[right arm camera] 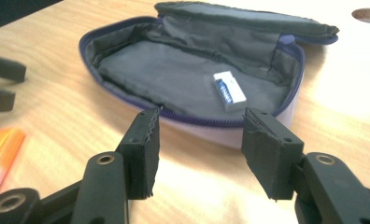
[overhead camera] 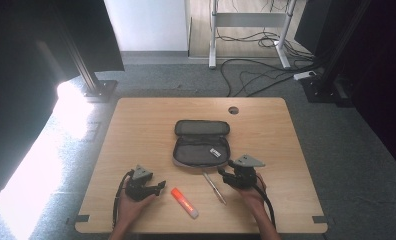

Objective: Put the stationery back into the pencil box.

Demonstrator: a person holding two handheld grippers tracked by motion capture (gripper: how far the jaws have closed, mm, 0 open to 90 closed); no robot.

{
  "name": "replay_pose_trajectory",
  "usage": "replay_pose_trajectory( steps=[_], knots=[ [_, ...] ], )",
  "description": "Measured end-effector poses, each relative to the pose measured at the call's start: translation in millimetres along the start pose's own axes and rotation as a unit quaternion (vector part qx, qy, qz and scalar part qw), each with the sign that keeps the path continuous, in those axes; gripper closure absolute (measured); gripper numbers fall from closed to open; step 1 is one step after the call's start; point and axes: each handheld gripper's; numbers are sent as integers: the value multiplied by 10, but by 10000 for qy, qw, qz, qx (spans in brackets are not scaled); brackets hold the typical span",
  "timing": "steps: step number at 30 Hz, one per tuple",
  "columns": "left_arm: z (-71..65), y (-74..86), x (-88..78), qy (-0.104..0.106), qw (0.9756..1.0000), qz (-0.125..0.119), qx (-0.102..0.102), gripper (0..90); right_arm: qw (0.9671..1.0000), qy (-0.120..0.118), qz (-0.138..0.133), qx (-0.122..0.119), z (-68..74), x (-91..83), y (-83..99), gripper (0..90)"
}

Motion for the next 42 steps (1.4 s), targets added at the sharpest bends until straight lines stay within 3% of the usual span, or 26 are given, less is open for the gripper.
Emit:
replay_pose_trajectory(
  steps=[10, 20, 42],
  knots=[
    [-22, -7, 5, -63, 9999, 47, 77, 336, 9999, -101, 55, 104, 48, -169, 215, 447],
    [-26, -10, 8, -78, 9999, 59, 104, 332, 9998, -163, 137, -45, 99, -250, 352, 448],
    [-45, -20, 21, -156, 9997, 99, 175, 330, 9992, -302, 250, -112, 244, -267, 381, 442]
  ],
)
Point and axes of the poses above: each handheld gripper's, and its own axes: x roughly forward along the jaws, y roughly out of its underside, z roughly to its left, and after that the axes turned 11 degrees about x, right-handed
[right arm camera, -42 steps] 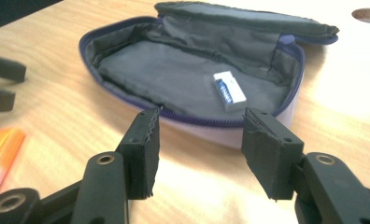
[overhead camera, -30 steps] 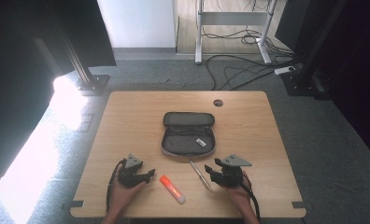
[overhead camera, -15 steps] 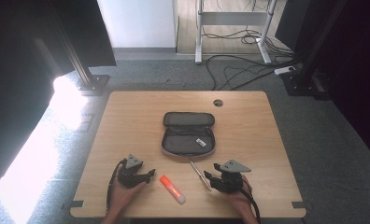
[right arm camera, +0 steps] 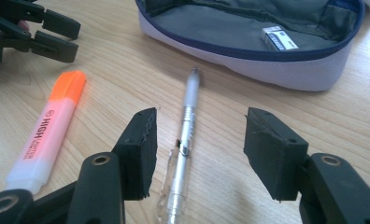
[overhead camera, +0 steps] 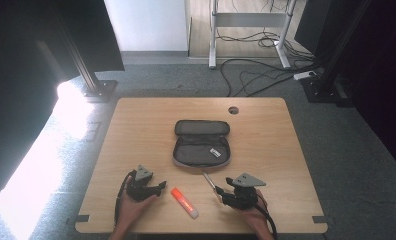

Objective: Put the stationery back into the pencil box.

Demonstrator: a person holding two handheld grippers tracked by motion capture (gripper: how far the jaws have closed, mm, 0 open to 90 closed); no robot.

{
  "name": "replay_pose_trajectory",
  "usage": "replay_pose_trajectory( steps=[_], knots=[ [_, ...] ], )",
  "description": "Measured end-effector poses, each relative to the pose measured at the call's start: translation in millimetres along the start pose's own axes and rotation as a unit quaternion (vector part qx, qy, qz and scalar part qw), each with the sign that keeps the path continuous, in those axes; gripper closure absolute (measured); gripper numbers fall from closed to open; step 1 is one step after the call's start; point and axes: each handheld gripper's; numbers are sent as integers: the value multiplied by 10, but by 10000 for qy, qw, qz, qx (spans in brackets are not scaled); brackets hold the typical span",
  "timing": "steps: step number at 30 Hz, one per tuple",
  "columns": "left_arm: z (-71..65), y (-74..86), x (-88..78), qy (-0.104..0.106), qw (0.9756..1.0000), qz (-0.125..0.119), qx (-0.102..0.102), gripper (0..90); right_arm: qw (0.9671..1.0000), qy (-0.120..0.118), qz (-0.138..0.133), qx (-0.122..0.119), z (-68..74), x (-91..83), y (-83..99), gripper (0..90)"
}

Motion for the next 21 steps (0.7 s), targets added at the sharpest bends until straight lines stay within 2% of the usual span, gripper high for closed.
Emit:
replay_pose_trajectory(
  steps=[4, 10, 21],
  knots=[
    [-9, -3, 3, -22, 10000, 13, 21, 329, 10000, -27, 2, -64, 58, 6, 4, 455],
    [2, -8, 9, -10, 10000, 8, 7, 327, 9997, -73, 175, -141, 108, 90, 39, 479],
    [-14, -14, 14, -58, 10000, 40, 70, 323, 9991, 69, 377, -201, 126, 277, 8, 530]
  ],
)
Point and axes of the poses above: each handheld gripper's, and its own axes: x roughly forward along the jaws, y roughly out of its underside, z roughly to its left, and after that the axes turned 11 degrees about x, right-handed
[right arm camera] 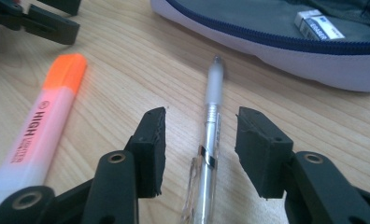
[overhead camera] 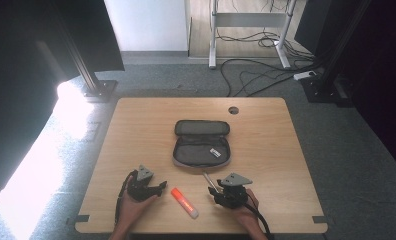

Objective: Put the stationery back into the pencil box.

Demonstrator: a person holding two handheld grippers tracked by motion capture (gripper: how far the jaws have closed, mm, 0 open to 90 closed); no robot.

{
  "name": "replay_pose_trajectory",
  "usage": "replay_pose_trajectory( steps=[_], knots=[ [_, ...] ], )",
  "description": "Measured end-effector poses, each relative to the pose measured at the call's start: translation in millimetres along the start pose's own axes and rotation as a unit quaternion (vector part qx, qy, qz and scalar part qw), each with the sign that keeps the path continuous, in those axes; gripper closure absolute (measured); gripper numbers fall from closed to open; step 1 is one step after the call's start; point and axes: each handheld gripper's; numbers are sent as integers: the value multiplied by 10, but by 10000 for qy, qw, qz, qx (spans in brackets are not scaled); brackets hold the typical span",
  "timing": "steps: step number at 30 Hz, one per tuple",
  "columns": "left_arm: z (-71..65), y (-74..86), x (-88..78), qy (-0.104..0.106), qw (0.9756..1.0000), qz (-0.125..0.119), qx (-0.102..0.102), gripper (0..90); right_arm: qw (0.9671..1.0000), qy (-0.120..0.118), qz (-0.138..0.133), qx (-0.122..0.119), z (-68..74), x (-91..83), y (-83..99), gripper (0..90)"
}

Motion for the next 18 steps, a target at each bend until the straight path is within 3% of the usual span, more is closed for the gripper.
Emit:
replay_pose_trajectory(
  steps=[8, 14, 18],
  knots=[
    [8, -3, 4, 27, 10000, -8, 0, 318, 9996, 158, 228, -20, -5, 161, -27, 570],
    [13, -1, 3, 39, 10000, -16, -15, 318, 9985, 396, 273, -244, 73, 164, -19, 624],
    [8, -3, 5, 23, 10000, 1, 15, 317, 9985, 401, 266, -243, 81, 135, 5, 658]
  ],
)
Point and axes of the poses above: each handheld gripper's, and its own axes: x roughly forward along the jaws, y roughly out of its underside, z roughly to its left, and after that the axes turned 11 degrees about x, right-handed
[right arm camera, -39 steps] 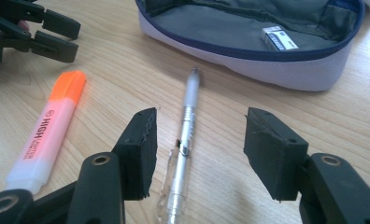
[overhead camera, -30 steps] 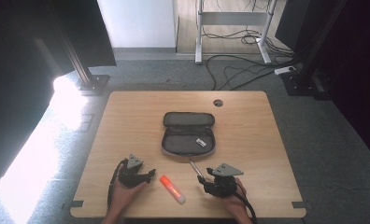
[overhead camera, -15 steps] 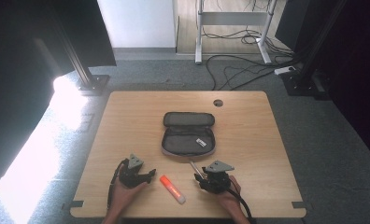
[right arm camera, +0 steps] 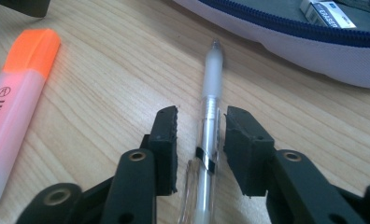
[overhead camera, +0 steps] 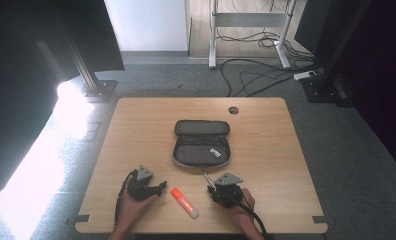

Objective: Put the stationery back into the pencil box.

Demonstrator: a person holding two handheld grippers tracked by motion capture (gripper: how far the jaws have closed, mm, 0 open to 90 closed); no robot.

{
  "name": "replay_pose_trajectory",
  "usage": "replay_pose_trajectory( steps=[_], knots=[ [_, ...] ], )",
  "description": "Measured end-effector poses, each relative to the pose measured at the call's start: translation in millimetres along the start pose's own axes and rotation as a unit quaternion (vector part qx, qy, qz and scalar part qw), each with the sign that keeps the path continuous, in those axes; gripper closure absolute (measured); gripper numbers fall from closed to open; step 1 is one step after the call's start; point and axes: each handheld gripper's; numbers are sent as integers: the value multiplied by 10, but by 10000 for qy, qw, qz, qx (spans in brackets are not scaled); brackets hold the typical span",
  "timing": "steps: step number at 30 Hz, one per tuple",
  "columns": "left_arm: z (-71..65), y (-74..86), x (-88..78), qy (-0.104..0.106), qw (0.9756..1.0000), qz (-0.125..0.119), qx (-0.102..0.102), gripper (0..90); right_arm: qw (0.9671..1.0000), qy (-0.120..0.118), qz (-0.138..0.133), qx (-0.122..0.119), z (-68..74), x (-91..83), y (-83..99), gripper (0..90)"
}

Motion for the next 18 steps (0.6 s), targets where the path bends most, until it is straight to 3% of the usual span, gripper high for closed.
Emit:
replay_pose_trajectory(
  steps=[6, 10, 14, 18],
  knots=[
    [-9, -3, 3, -33, 10000, 16, 35, 317, 10000, -19, 1, 46, -33, -12, 2, 778],
    [-6, -2, 2, -26, 10000, 10, 26, 317, 9999, -88, 15, 91, -60, -19, -1, 790],
    [-1, 0, 1, -4, 10000, 1, 5, 316, 9994, -307, 85, 117, -96, -51, 2, 790],
    [0, 0, 1, -3, 10000, -2, 2, 316, 9990, -439, -22, 93, -104, -139, -14, 791]
  ],
)
Point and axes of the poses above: each handheld gripper's, and its own axes: x roughly forward along the jaws, y roughly out of its underside, z roughly to its left, and after that the axes turned 11 degrees about x, right-handed
